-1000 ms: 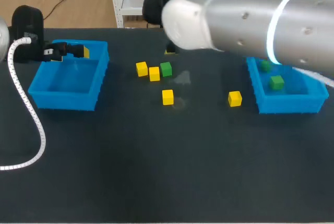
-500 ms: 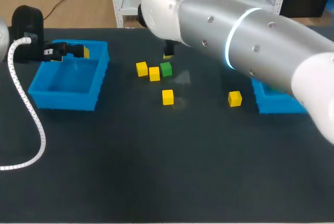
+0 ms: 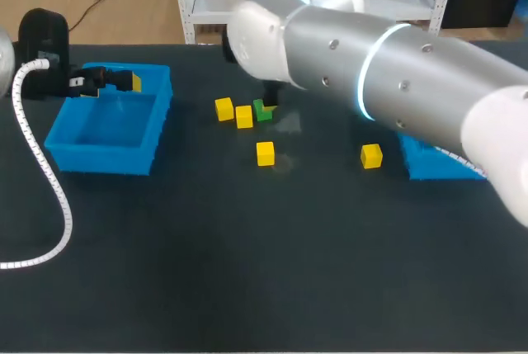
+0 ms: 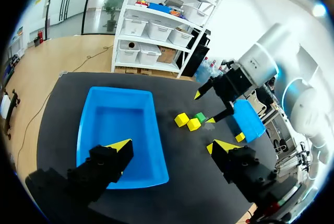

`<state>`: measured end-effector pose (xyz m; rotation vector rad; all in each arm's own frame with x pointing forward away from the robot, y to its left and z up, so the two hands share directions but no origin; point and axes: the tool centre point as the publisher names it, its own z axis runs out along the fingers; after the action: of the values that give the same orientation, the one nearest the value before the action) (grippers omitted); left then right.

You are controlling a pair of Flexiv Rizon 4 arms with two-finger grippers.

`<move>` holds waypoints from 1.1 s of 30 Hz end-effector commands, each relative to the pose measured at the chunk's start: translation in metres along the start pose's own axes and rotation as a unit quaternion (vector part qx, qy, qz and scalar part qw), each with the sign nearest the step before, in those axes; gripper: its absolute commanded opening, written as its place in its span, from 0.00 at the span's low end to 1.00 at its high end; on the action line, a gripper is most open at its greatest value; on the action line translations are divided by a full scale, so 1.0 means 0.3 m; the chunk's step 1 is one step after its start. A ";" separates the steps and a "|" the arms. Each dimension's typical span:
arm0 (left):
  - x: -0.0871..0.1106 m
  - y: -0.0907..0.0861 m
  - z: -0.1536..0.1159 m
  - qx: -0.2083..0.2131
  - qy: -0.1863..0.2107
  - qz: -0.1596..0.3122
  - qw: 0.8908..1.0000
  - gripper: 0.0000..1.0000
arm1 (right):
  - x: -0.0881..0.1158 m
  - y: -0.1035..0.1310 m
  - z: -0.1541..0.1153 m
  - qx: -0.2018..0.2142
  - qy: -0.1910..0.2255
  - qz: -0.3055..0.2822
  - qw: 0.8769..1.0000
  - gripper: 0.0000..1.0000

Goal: Put the green cubes in the right bin and the yellow cubes in the left bin.

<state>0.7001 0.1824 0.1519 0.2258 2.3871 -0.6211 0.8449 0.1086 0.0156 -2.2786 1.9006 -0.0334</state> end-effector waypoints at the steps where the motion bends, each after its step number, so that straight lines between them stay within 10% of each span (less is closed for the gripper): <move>1: 0.004 0.007 0.000 0.005 -0.003 0.001 1.000 1.00 | -0.014 -0.044 0.051 -0.199 0.008 0.003 0.980 1.00; 6: 0.004 0.007 0.000 0.005 -0.003 0.001 1.000 1.00 | -0.007 -0.037 0.082 -0.208 0.008 0.010 0.978 1.00; 9: 0.004 0.007 0.000 0.005 -0.003 0.001 1.000 1.00 | -0.003 -0.037 0.101 -0.207 0.004 0.020 0.978 0.03; 10: 0.004 0.007 0.000 0.005 -0.003 0.001 1.000 1.00 | -0.001 -0.037 0.104 -0.206 0.004 0.022 0.978 0.00; 33: 0.004 0.007 0.000 0.005 -0.003 0.001 1.000 1.00 | 0.034 -0.100 -0.089 -0.169 -0.130 0.096 0.972 0.00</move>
<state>0.7001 0.1824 0.1519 0.2258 2.3871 -0.6211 0.8707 0.1149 0.0285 -1.9467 2.0185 0.1457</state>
